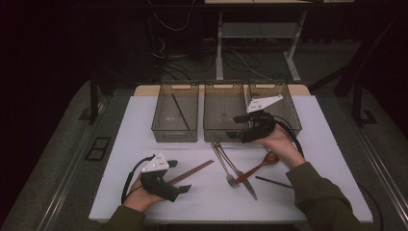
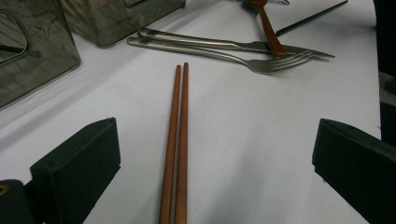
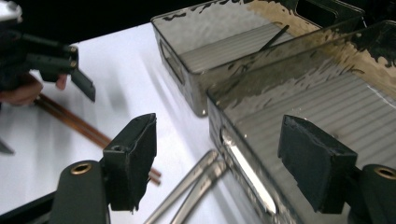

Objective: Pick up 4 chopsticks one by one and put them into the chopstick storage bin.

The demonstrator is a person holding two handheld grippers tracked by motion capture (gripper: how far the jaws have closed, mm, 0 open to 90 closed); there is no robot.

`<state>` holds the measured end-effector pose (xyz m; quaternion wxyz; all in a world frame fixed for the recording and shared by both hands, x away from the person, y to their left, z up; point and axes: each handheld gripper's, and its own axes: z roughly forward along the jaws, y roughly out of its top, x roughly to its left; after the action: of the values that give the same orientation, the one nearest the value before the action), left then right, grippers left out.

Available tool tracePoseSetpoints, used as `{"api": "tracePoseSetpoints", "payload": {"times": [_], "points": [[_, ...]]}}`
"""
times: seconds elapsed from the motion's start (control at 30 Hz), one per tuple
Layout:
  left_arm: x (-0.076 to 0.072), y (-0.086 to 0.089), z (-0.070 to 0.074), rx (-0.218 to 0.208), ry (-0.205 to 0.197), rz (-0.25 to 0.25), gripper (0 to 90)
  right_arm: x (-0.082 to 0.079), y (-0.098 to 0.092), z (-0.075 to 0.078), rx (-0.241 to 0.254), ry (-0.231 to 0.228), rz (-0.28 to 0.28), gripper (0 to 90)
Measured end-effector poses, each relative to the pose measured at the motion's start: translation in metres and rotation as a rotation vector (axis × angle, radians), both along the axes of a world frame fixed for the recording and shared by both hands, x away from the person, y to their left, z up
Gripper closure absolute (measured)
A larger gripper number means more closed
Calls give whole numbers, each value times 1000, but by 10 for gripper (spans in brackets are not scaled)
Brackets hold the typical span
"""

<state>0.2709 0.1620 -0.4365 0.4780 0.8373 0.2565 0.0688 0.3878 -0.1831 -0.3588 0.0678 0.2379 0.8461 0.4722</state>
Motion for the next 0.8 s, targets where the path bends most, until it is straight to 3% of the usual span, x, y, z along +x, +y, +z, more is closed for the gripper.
{"api": "tracePoseSetpoints", "payload": {"times": [0.2,0.8], "points": [[0,0,0,6,1,-1,0,-16,-20,-6,-8,-13,3,273],[-2,-1,2,-1,-4,1,0,-59,-70,-25,-33,24,20,294]]}}
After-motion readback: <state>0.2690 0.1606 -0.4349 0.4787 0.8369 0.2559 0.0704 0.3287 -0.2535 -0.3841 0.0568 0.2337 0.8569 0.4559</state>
